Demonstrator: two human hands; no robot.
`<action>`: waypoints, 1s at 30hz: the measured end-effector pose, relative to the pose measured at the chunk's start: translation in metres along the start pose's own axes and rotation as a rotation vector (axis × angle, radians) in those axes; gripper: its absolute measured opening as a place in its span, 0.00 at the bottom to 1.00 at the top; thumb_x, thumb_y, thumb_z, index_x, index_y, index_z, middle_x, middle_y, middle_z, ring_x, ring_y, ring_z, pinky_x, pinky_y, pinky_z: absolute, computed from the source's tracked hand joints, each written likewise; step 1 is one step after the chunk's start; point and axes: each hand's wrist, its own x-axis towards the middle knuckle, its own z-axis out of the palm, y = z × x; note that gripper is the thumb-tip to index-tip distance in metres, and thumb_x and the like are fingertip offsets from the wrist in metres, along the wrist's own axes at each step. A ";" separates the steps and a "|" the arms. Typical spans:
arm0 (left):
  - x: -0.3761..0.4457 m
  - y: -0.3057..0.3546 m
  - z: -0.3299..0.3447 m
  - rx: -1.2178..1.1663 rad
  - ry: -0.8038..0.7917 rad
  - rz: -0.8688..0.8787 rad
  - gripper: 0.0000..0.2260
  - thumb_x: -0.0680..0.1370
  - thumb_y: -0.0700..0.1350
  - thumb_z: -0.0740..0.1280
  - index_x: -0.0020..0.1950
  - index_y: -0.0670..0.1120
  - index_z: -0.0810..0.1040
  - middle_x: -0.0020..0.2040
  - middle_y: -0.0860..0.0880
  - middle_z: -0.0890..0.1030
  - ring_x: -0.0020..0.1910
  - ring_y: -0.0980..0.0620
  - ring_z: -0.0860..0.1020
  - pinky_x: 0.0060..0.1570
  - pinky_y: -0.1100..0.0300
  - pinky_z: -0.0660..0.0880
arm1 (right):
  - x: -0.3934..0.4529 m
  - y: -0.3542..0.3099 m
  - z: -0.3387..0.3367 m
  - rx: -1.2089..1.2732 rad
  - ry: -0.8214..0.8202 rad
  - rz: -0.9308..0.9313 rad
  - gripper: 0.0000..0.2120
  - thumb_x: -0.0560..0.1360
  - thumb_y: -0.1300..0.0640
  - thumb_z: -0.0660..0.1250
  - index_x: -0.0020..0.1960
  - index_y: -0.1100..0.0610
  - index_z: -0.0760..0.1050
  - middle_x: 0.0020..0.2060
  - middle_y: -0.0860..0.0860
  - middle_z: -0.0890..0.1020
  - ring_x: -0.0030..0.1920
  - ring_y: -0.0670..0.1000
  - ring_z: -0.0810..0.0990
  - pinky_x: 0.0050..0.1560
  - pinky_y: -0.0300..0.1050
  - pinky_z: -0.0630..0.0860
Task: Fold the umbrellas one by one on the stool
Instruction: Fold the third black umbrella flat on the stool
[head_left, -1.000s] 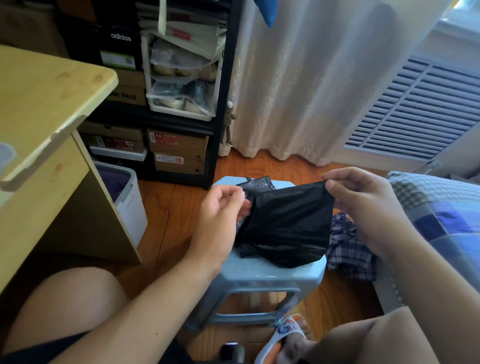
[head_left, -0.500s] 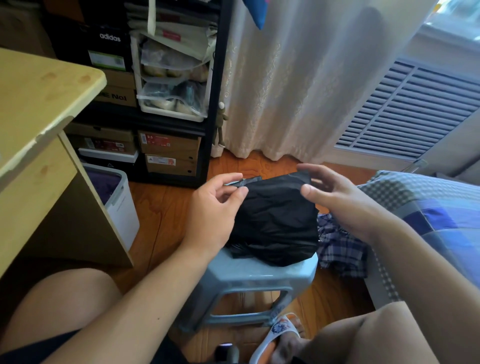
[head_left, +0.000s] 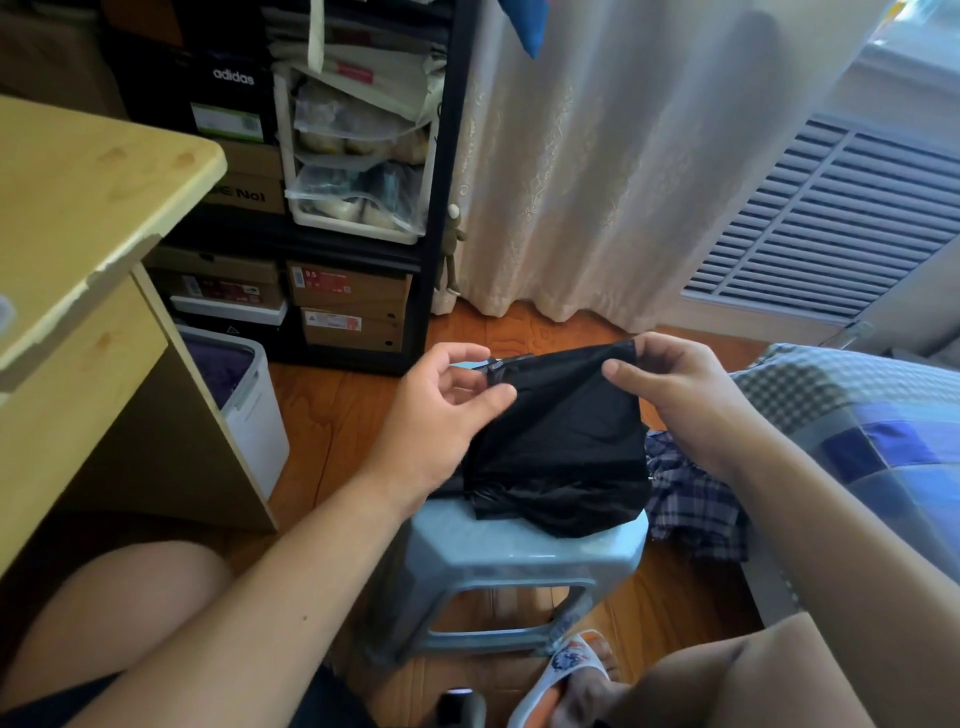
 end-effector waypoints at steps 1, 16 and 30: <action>-0.001 0.000 0.002 0.035 -0.005 0.025 0.16 0.75 0.39 0.76 0.59 0.52 0.79 0.49 0.45 0.85 0.49 0.50 0.85 0.51 0.59 0.81 | -0.001 0.000 0.000 0.006 0.002 -0.004 0.05 0.77 0.63 0.72 0.49 0.67 0.81 0.47 0.60 0.87 0.47 0.56 0.85 0.57 0.54 0.81; -0.014 0.003 0.015 0.271 -0.307 0.110 0.24 0.85 0.40 0.60 0.78 0.60 0.63 0.35 0.47 0.79 0.31 0.55 0.73 0.36 0.57 0.73 | -0.009 -0.002 0.000 0.028 -0.032 -0.023 0.03 0.77 0.64 0.72 0.48 0.64 0.81 0.44 0.59 0.87 0.45 0.55 0.86 0.48 0.45 0.81; -0.011 0.004 0.014 0.155 -0.059 0.140 0.22 0.77 0.39 0.75 0.66 0.56 0.75 0.47 0.52 0.83 0.47 0.55 0.84 0.49 0.68 0.77 | -0.014 -0.006 -0.001 0.010 -0.029 -0.023 0.02 0.77 0.64 0.72 0.47 0.63 0.81 0.45 0.59 0.87 0.46 0.56 0.86 0.50 0.46 0.80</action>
